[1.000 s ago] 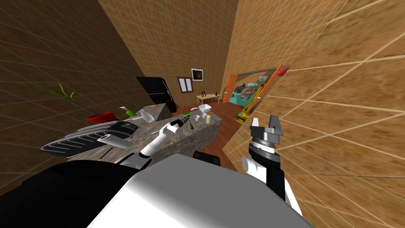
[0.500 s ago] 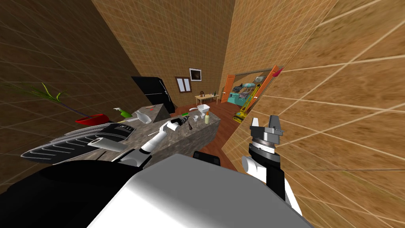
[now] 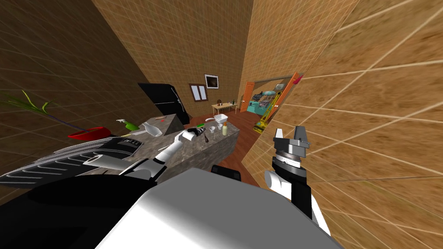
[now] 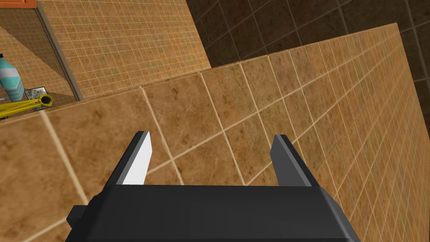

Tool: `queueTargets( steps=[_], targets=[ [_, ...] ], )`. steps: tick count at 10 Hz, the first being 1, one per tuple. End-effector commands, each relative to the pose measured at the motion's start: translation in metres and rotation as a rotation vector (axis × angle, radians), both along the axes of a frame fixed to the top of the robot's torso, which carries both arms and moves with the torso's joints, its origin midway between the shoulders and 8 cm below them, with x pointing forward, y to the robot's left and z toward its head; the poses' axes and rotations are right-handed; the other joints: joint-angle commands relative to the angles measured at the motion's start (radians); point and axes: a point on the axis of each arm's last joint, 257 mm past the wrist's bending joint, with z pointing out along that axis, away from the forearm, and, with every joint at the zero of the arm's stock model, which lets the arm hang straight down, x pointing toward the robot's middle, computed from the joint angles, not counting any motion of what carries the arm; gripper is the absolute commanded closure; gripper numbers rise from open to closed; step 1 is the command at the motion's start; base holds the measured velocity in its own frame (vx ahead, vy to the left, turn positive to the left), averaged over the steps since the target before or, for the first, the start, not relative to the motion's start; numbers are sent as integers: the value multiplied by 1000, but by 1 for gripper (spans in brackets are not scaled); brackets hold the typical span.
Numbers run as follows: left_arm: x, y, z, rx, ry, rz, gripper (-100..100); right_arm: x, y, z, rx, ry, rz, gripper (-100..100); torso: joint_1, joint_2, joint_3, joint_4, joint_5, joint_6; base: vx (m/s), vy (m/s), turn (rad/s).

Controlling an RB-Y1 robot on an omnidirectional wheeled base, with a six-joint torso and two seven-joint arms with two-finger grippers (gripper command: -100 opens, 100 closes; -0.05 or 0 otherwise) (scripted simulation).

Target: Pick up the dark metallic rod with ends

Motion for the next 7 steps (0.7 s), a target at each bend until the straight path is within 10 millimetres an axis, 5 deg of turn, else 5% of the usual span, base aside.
queueTargets(
  steps=[1, 7],
  targets=[
    [-7, 10, -9, 17, 52, 12, -100, 0, 0, 0, 0, 0, 0, 0, 0, 0, 0, 0, 0, 0, 7, -5, -42],
    [-23, 48, -31, 77, 240, 47, -100, 0, 0, 0, 0, 0, 0, 0, 0, 0, 0, 0, 0, -1, 18, -15, -61]
  ],
)
